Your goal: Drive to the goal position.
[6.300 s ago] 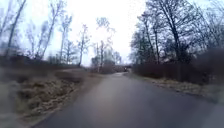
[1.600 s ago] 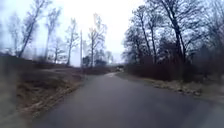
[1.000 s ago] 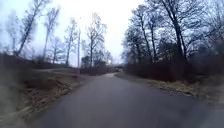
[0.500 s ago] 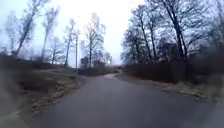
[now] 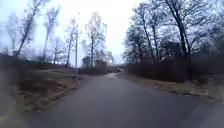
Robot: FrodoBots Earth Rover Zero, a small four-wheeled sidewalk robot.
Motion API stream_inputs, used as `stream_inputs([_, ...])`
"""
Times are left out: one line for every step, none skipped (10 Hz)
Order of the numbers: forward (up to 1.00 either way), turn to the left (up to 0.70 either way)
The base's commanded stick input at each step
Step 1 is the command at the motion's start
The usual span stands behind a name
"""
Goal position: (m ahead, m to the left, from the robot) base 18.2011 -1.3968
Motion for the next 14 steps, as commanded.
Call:
stream_inputs([0.7,0.0])
stream_inputs([0.7,0.0])
stream_inputs([0.7,0.03])
stream_inputs([0.7,0.11])
stream_inputs([0.7,0.14])
stream_inputs([0.7,0.14])
stream_inputs([0.7,0.13])
stream_inputs([0.7,0.06])
stream_inputs([0.7,0.01])
stream_inputs([0.7,0.0])
stream_inputs([0.7,0.0])
stream_inputs([0.7,0.0])
stream_inputs([0.7,0.0])
stream_inputs([0.7,0.0])
